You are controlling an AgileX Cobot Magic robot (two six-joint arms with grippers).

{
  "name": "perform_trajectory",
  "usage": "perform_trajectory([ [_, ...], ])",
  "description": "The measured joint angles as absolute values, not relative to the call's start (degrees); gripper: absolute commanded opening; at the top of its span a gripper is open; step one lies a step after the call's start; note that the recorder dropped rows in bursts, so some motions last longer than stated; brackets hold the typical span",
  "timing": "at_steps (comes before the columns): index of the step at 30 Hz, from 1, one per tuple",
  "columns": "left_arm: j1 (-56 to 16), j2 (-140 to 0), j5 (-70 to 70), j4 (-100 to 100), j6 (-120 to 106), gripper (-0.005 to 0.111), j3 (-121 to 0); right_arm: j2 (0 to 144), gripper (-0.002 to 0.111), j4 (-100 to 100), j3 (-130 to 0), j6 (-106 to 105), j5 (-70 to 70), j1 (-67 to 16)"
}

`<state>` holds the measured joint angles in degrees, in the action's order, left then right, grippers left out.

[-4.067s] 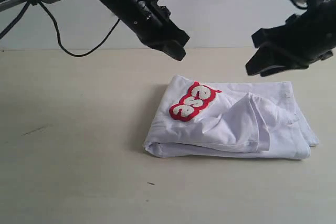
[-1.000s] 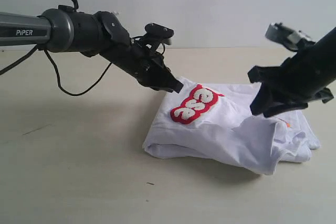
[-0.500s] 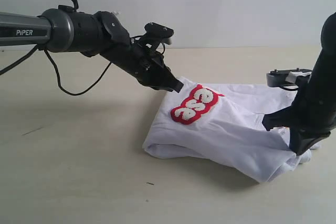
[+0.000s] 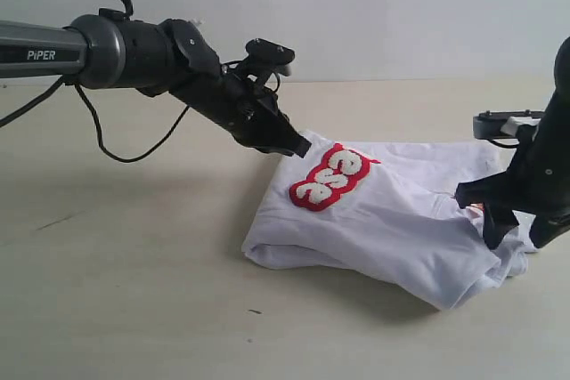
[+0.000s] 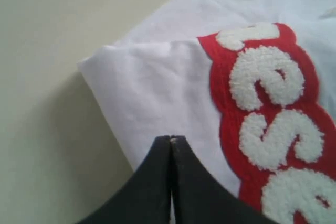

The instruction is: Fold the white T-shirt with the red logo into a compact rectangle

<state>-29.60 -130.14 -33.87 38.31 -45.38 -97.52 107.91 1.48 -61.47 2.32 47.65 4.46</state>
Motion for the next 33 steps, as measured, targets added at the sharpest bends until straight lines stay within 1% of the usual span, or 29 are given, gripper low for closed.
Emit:
perform_trajectory([
  [2, -29.6, -130.1, -33.9, 38.3, -45.5, 0.000, -97.5, 108.7, 0.053, 5.2, -61.5, 0.0, 44.9, 4.5],
  [3, -29.6, -130.1, -33.9, 38.3, -45.6, 0.000, -97.5, 108.9, 0.050, 8.2, -61.5, -1.9, 43.9, 4.5],
  [5, -29.6, -130.1, -33.9, 38.3, -45.8, 0.000, -97.5, 109.8, 0.034, 11.7, -61.5, -5.3, 43.5, 4.5],
  [6, -29.6, -130.1, -33.8, 38.3, -45.8, 0.000, -97.5, 110.3, 0.023, 12.2, -61.5, -6.2, 43.6, 4.5],
  [7, -29.6, -130.1, -33.8, 38.3, -45.9, 0.000, -97.5, 110.8, 0.016, 12.3, -61.5, -6.9, 43.8, 4.5],
  [9, -29.6, -130.1, -33.8, 38.3, -46.0, 0.000, -97.5, 111.0, 0.003, 12.3, -61.6, -8.0, 44.5, 4.5],
  [10, -29.6, -130.1, -33.8, 38.3, -46.0, 0.000, -97.5, 111.0, 0.000, 12.3, -62.0, -8.4, 45.1, 4.6],
  [15, -29.6, -130.1, -33.8, 38.3, -46.0, 0.000, -97.5, 110.2, 0.000, 12.5, -65.8, -10.1, 46.2, 4.6],
  [19, -29.6, -130.1, -33.8, 38.3, -46.1, 0.000, -97.5, 107.9, 0.000, 11.5, -71.3, -10.9, 45.5, 4.6],
  [25, -29.6, -130.1, -33.6, 38.3, -47.3, 0.000, -97.5, 107.7, 0.000, 2.9, -74.1, -7.9, 38.7, 4.5],
  [30, -29.6, -130.1, -32.9, 38.3, -47.5, 0.000, -97.5, 108.5, 0.000, 0.8, -74.5, -6.3, 34.6, 4.5],
  [32, -29.6, -130.1, -32.4, 38.4, -47.5, 0.000, -97.5, 110.1, 0.002, 0.6, -74.6, -6.2, 34.8, 4.5],
  [33, -29.6, -130.1, -32.1, 38.4, -47.5, 0.000, -97.5, 111.0, 0.006, 0.5, -74.6, -6.2, 35.4, 4.5],
])
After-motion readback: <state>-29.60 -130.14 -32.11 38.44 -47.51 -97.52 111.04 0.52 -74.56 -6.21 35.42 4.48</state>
